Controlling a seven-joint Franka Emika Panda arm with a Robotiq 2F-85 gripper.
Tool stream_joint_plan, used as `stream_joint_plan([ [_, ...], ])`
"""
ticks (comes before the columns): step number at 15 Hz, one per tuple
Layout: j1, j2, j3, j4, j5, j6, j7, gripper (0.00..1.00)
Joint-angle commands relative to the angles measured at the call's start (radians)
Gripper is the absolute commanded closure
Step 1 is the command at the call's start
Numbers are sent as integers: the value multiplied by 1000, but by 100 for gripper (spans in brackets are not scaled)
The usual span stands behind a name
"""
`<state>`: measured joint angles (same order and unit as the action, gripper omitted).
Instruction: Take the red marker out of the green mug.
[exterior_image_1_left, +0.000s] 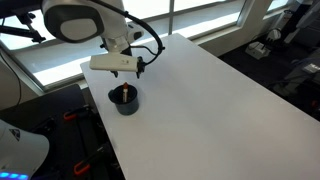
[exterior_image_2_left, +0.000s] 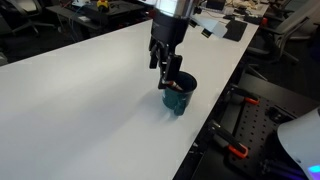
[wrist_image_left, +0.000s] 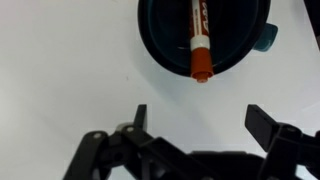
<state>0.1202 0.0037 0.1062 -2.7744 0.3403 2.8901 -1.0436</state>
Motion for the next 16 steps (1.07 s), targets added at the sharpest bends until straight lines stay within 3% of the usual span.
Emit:
stream_joint_plan([
  [1, -4, 5, 8, 1, 29, -38, -45, 0],
  [9, -25, 32, 19, 0, -8, -79, -21, 0],
  [16, -11, -1, 8, 4, -275, -144, 178, 0],
])
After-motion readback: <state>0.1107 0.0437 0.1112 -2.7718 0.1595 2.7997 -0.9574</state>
